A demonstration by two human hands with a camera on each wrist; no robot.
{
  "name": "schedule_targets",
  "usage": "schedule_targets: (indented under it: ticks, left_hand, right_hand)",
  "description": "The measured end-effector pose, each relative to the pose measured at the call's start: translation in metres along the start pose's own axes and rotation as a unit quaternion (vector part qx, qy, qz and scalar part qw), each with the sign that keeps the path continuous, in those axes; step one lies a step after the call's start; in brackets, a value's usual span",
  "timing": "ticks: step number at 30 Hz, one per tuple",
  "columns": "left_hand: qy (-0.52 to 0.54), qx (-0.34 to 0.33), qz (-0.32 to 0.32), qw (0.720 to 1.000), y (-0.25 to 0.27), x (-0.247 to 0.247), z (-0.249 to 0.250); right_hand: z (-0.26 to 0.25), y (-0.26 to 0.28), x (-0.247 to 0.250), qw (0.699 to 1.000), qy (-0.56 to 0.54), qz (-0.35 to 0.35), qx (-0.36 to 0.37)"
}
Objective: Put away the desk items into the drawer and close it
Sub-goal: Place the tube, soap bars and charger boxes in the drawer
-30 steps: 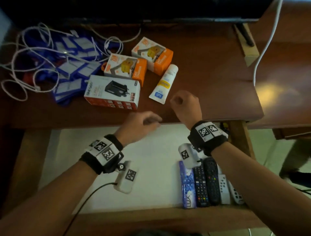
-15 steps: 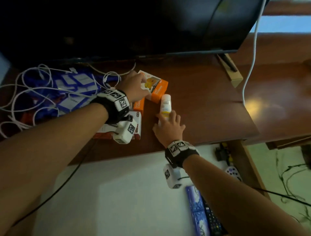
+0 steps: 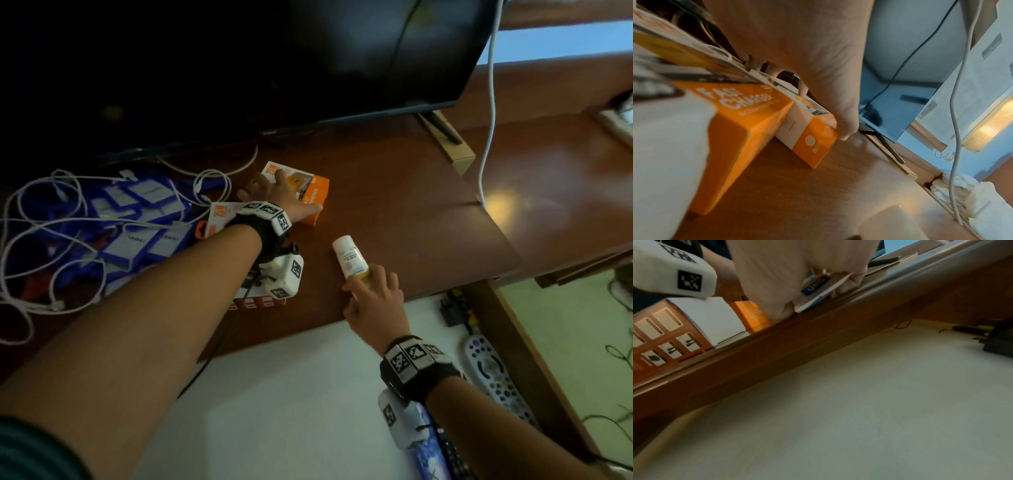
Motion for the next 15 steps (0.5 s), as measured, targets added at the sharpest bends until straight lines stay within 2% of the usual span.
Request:
schedule_targets:
  ticks: [3,8,11,13,15]
  left_hand:
    - [0.001,-0.004,0.007,1.0,0.006,0.004,0.007]
    - [-0.01,-0.045,0.069,0.997,0.047,0.017,0.032]
    - [0.081,-0.071,0.119,0.987,0.085,0.019,0.046]
    - [0.175,-0.1,0.145,0.969,0.119,0.018,0.048]
    - [0.231,-0.137,0.157,0.95,0.156,0.01,0.046]
  right_hand:
    - [0.006,0.003,0.002,1.0,-0.015,-0.027,-0.001]
    - [0.011,0.01,0.006,0.996,0.001,-0.089,0.013]
    - [0.019,0.016,0.012,0.995,-0.02,-0.099,-0.016]
    - [0.028,0.024,0.015,0.988,-0.095,-0.11,-0.053]
    - [0.041,0.04,0.019,0.96,-0.232,-0.118,-0.103]
Point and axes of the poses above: each hand's wrist, its own y-axis away from the middle knuckle, its own x-axis out of the back of the hand, z = x × y, the point moved 7 cm from there along -y, towards the middle knuckle, and after that the axes turned 2 degrees about -z, right-handed, at the moved point
